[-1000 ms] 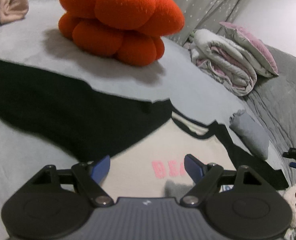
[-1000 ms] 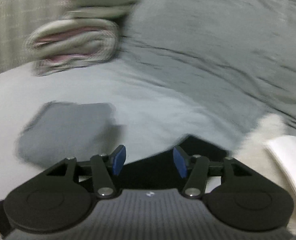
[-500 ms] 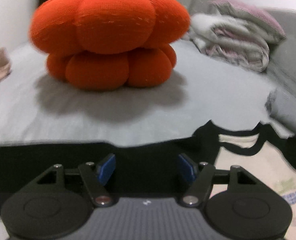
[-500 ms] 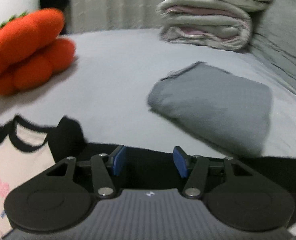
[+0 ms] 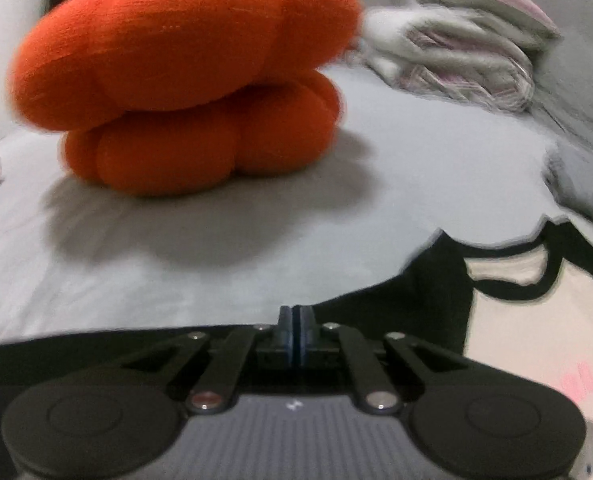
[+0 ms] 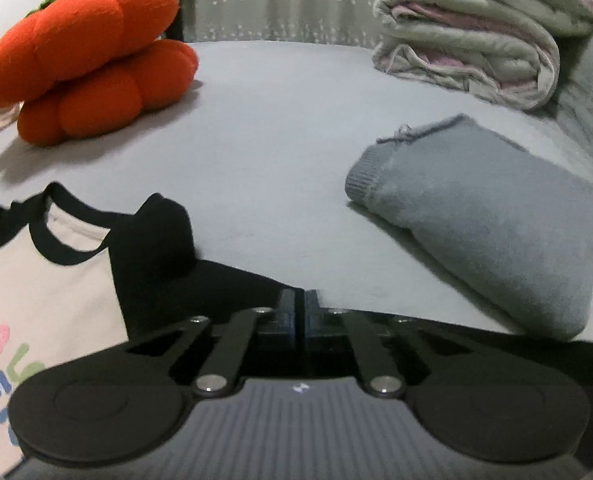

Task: Fold clothes

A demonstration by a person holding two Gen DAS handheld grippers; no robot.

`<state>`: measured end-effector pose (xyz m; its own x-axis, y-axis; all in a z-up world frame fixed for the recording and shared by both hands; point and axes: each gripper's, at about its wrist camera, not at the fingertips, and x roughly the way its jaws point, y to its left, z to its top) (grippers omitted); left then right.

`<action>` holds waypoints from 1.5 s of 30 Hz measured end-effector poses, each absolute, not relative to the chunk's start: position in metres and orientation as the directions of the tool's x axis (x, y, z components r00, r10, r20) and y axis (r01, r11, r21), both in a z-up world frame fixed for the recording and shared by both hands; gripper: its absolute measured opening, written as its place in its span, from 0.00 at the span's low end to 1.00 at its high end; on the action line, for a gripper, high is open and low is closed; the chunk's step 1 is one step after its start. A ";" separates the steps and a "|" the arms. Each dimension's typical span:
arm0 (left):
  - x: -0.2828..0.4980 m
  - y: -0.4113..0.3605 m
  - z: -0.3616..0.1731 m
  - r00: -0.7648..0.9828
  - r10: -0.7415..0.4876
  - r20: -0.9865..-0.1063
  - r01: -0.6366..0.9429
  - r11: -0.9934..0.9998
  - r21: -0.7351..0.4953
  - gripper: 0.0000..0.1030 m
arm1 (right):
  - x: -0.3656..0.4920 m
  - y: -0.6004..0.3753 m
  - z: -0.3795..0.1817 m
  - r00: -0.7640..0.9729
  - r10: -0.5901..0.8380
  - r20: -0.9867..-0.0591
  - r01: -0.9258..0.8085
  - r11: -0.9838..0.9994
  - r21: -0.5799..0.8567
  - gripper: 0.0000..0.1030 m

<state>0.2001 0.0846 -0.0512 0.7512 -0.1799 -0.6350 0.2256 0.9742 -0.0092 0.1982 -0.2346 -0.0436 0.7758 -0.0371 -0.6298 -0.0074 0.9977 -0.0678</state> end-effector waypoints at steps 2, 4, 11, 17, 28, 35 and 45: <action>0.198 0.084 -0.051 0.759 -0.155 -0.632 0.193 0.981 -0.009 0.03 | 0.195 -0.239 -0.046 0.795 -0.116 -0.595 0.074 0.993 -0.094 0.03; 0.197 0.084 -0.050 0.767 -0.131 -0.628 0.160 0.987 -0.009 0.03 | 0.193 -0.240 -0.051 0.802 -0.153 -0.578 0.111 0.988 -0.109 0.03; 0.185 0.080 -0.038 0.800 -0.124 -0.588 0.120 0.992 -0.046 0.11 | 0.197 -0.223 -0.047 0.809 -0.210 -0.550 0.151 0.977 -0.151 0.15; 0.180 0.050 -0.035 0.741 -0.372 -0.559 0.344 0.925 -0.160 0.12 | 0.188 -0.207 -0.032 0.847 -0.068 -0.528 0.078 0.997 -0.005 0.15; 0.242 0.023 -0.066 0.681 -0.398 -0.614 0.366 0.912 -0.185 0.13 | 0.237 -0.176 -0.054 0.797 0.101 -0.596 -0.044 0.993 0.110 0.15; 0.255 0.022 -0.064 0.711 -0.377 -0.594 0.300 0.926 -0.229 0.28 | 0.261 -0.182 -0.057 0.810 0.070 -0.582 0.008 0.991 0.132 0.10; 0.183 0.028 -0.027 0.749 -0.393 -0.533 0.327 0.919 -0.218 0.58 | 0.200 -0.180 -0.032 0.832 0.042 -0.553 0.025 0.993 0.113 0.51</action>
